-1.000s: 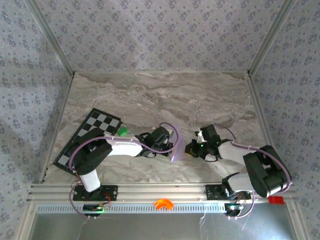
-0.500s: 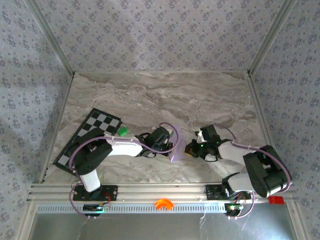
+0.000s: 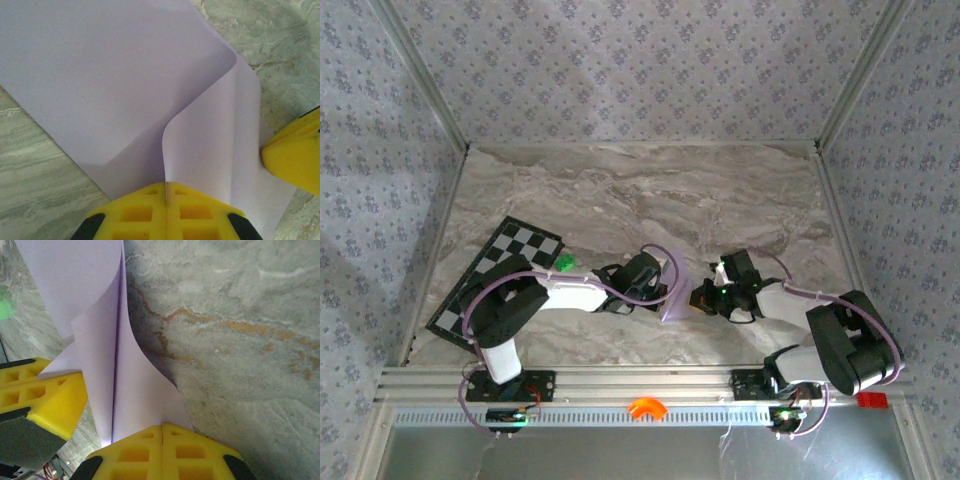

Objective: Fold a paper plane with a square sheet of paper (pick it up from the middle)

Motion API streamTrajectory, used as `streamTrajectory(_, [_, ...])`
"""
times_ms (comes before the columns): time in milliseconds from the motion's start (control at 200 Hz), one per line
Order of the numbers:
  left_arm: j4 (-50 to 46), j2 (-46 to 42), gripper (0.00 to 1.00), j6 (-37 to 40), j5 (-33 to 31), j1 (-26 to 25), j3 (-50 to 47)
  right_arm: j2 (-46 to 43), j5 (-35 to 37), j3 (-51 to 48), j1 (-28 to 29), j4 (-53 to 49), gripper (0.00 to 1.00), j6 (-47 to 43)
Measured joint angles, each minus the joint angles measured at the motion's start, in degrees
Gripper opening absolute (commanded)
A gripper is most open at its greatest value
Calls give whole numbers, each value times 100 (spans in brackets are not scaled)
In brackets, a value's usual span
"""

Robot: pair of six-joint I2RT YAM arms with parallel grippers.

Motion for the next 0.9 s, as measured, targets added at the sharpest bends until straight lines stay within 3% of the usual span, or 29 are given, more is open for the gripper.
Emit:
streamTrajectory(265, [0, 0, 0, -2, 35, 11, 0, -446, 13, 4, -140, -195, 15, 33])
streamTrajectory(465, [0, 2, 0, -7, 37, 11, 0, -828, -146, 37, -87, 63, 0, 184])
streamTrajectory(900, [4, 4, 0, -22, 52, 11, 0, 63, -249, 238, 345, 914, 0, 656])
